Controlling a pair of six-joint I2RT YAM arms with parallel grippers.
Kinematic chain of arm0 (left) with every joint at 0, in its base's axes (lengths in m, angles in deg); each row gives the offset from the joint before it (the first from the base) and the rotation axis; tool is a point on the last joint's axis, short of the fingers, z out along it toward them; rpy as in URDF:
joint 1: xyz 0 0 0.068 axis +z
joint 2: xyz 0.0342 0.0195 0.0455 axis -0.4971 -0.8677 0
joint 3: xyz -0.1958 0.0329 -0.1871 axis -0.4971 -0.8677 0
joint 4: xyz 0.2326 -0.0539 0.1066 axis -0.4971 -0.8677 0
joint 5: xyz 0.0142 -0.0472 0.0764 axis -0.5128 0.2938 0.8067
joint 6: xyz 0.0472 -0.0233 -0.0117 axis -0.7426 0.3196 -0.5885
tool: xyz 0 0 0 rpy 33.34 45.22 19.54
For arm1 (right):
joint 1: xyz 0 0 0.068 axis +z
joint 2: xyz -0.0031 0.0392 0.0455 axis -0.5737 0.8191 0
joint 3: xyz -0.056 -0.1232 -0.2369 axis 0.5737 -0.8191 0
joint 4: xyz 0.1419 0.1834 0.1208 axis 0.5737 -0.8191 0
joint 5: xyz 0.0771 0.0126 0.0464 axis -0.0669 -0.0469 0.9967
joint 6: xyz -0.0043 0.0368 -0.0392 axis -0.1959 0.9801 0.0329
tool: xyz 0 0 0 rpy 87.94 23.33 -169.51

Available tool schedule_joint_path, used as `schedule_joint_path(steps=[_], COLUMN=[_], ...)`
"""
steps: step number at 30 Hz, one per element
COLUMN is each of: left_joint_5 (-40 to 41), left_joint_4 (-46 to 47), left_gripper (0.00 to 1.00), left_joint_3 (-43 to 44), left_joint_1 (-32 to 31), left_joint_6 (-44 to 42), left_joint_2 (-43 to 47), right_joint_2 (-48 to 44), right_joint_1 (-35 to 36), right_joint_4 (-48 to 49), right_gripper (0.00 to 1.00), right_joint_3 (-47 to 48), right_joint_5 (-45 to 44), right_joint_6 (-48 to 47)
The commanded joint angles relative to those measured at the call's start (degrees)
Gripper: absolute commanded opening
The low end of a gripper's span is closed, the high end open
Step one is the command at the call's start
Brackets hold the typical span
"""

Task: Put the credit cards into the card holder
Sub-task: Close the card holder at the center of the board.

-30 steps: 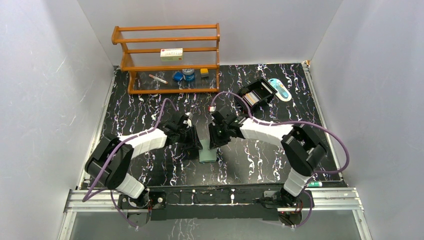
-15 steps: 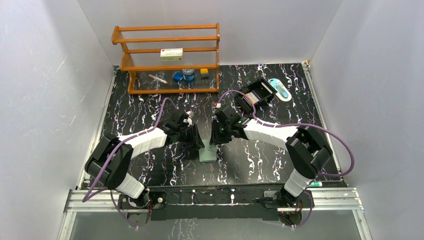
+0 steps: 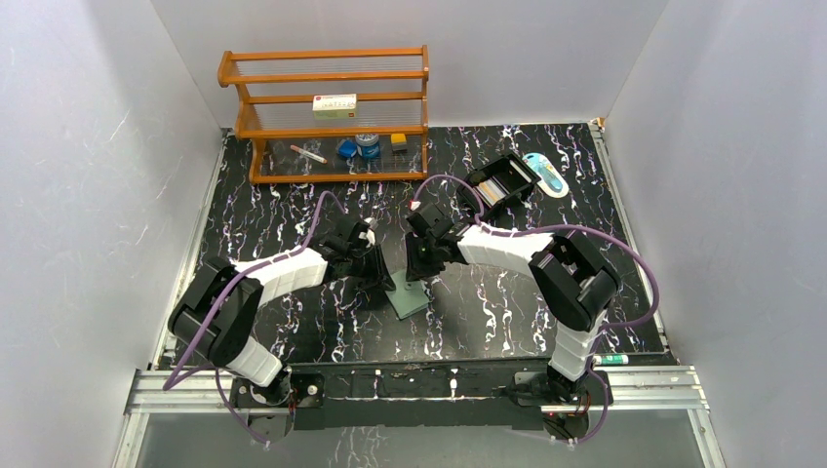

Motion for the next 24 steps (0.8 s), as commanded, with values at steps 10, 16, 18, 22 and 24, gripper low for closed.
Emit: schedule_joint_path(steps=[10,16,18,22,24], left_joint_5=[4.2,4.2,4.2,3.0,2.3], left_joint_4=[-3.7,-3.1,-2.9,-2.4,-3.0], left_gripper=[0.13,0.15,0.15,0.17,0.2], left_joint_3=[0.8,0.8,0.8,0.6,1.0], left_joint_1=[0.0,0.0,0.0,0.0,0.0], left_joint_6=[-2.9,-2.9,-2.8,-2.6,-2.6], left_joint_2=[-2.4,-2.9,-2.8,-1.5,0.0], right_joint_2=[-0.7,1.7,1.2,0.0,-1.6], right_joint_1=[1.2,1.9,2.1,2.0,2.0], right_joint_4=[-5.8,-12.8,-12.7,-11.6,-10.9], right_gripper=[0.28,0.28,0.28,0.29,0.31], right_joint_3=[2.6,7.2,7.3,7.3,7.2], right_joint_5=[3.5,1.3,0.9,-1.6,-2.6], right_joint_6=[-7.3,-11.4,-10.8,-8.5,-7.7])
